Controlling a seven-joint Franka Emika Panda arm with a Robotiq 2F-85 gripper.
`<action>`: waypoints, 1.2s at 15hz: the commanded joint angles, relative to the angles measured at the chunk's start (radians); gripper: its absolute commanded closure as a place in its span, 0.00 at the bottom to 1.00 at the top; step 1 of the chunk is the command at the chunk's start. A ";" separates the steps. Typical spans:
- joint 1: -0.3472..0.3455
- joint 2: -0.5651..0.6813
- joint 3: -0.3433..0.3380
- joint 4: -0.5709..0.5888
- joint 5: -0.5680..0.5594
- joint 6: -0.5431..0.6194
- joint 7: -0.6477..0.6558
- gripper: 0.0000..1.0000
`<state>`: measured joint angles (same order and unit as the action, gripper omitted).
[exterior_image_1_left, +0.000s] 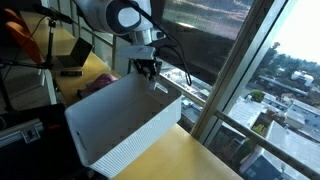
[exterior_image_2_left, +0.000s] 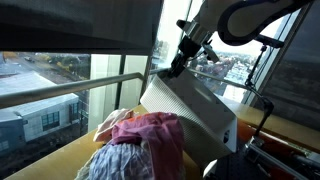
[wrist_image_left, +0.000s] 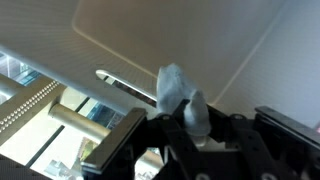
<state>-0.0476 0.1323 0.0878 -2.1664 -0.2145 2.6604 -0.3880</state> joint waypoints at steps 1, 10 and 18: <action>0.061 -0.054 -0.021 -0.009 -0.095 -0.052 0.105 0.97; 0.097 -0.070 -0.017 -0.036 -0.138 -0.093 0.203 0.97; 0.275 -0.091 0.095 -0.176 -0.280 -0.114 0.501 0.97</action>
<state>0.1760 0.0644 0.1458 -2.2972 -0.4400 2.5782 0.0096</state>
